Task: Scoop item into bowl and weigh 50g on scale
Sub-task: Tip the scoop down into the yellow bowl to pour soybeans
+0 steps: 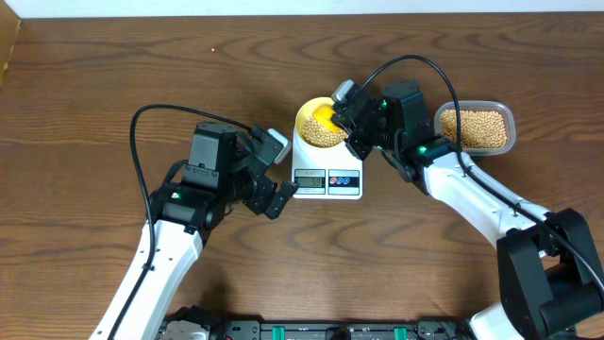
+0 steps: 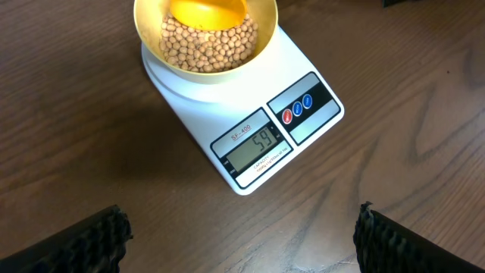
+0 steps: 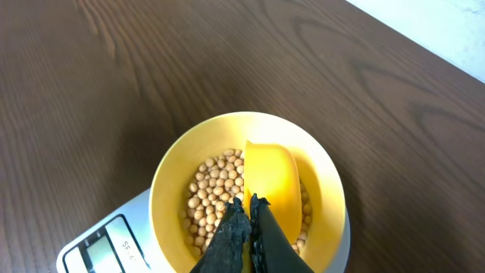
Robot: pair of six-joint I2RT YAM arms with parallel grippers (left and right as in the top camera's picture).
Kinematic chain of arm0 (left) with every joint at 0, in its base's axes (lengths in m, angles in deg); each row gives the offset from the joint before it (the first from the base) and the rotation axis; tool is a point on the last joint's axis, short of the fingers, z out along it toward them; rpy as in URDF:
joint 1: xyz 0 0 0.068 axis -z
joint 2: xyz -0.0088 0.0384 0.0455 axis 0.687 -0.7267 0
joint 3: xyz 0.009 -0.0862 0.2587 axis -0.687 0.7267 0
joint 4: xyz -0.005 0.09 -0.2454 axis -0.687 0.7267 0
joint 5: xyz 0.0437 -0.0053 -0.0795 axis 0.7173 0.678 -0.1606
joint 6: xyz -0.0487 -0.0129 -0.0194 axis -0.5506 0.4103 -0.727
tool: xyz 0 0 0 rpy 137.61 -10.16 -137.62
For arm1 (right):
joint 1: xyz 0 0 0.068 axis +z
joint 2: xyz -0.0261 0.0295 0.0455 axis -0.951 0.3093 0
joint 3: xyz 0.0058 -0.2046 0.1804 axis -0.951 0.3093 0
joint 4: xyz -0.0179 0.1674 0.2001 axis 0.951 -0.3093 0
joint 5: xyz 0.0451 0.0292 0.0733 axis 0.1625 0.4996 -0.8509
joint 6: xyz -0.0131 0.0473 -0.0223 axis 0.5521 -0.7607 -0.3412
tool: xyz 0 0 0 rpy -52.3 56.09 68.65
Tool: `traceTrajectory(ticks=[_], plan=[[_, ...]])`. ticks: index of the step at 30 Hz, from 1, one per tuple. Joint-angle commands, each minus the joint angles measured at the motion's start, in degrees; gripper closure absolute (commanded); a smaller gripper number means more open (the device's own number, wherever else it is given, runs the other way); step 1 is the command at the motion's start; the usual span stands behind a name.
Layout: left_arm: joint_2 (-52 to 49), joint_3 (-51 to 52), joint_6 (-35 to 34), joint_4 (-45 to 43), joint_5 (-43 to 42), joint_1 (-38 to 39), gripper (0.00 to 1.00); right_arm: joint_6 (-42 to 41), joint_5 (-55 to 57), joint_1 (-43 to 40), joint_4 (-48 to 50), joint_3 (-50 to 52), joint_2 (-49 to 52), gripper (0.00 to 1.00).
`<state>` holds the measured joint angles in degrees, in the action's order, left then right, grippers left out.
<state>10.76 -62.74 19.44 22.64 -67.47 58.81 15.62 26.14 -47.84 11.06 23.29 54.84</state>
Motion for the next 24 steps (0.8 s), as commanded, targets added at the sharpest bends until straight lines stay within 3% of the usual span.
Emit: traceTrajectory(ticks=[1, 24], plan=[[-0.11, 0.07, -0.33, -0.07, 0.33, -0.24, 0.03, 1.05, 1.14, 0.33, -0.31, -0.31, 0.2, 0.99], [-0.11, 0.07, -0.33, -0.09, 0.33, -0.24, 0.03, -3.48, -10.71, 0.39, -0.39, -0.28, 0.2, 0.99]])
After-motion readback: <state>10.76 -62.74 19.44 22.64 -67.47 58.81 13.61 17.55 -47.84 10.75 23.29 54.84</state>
